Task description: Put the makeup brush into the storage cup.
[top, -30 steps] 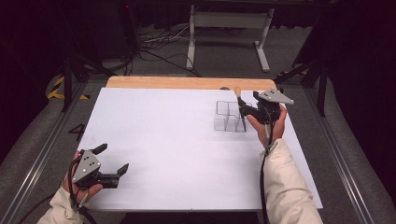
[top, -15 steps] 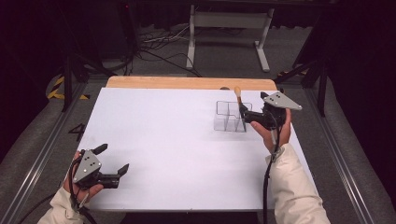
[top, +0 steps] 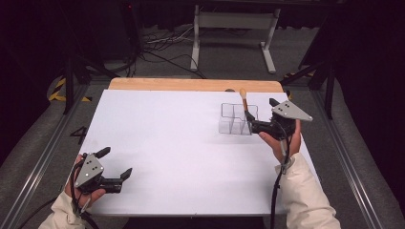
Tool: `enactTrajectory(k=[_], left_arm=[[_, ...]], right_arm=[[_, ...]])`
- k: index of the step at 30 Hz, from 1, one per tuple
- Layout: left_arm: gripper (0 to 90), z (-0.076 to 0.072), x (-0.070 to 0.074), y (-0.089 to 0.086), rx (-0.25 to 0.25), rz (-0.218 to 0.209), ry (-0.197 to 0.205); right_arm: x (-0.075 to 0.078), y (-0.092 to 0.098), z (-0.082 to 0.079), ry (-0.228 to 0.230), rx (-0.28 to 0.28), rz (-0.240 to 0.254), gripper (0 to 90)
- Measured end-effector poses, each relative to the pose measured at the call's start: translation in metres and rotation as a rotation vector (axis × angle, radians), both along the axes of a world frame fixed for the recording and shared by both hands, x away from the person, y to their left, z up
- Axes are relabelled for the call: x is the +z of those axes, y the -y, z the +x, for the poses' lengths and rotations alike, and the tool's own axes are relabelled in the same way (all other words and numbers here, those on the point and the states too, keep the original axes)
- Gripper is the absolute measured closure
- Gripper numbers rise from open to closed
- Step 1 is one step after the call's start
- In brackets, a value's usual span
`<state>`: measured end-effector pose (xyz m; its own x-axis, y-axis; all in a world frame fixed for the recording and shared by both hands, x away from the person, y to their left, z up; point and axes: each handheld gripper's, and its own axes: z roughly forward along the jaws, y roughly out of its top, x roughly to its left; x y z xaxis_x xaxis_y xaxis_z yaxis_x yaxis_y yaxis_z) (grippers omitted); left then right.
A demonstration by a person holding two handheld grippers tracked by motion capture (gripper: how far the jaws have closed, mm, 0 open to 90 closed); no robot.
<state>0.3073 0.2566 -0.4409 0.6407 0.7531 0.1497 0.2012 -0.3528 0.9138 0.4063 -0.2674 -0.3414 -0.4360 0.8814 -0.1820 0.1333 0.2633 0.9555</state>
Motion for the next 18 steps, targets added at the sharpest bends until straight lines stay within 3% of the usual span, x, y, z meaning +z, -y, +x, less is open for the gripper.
enactTrajectory(k=[18], left_arm=[[2.1,0.000,0.000,0.001,-0.004,0.010,0.000]], right_arm=[[-0.015,-0.003,-0.030,0.024,0.049,-0.054,9.1]])
